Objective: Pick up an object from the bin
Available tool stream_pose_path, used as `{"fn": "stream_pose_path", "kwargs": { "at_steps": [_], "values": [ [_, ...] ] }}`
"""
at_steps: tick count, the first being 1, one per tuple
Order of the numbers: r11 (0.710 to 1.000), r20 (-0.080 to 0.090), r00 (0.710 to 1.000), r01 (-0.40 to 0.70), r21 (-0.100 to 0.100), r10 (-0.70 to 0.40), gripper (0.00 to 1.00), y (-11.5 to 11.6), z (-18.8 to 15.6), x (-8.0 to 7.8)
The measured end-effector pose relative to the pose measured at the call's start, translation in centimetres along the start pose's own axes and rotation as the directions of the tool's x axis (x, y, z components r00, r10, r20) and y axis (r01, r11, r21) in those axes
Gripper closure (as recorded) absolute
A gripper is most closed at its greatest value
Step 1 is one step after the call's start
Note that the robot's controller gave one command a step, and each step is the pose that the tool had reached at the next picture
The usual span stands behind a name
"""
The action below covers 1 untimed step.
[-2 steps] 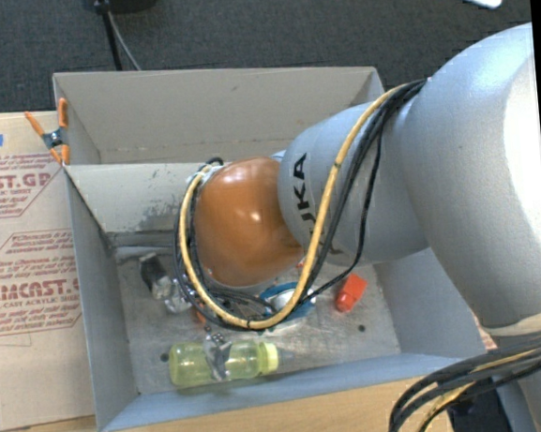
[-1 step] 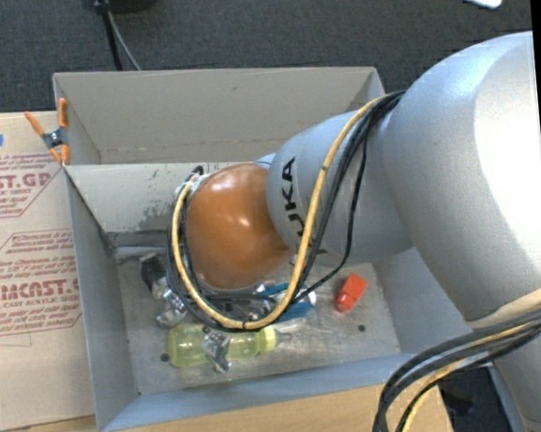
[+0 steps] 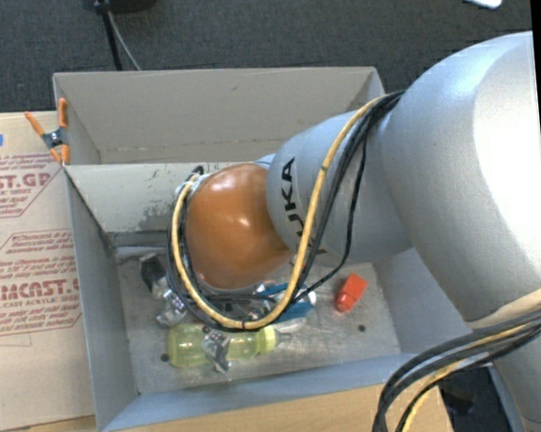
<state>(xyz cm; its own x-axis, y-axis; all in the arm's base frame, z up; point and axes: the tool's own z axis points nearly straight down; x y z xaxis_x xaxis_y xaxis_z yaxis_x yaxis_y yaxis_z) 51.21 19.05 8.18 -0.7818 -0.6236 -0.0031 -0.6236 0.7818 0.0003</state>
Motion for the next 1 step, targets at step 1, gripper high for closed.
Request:
{"fn": "stream_pose_path", "kwargs": {
  "at_steps": [1],
  "values": [
    [1.000,0.000,1.000,0.006,-0.001,-0.006,1.00,1.32,-11.94,-1.09]
  ]
}}
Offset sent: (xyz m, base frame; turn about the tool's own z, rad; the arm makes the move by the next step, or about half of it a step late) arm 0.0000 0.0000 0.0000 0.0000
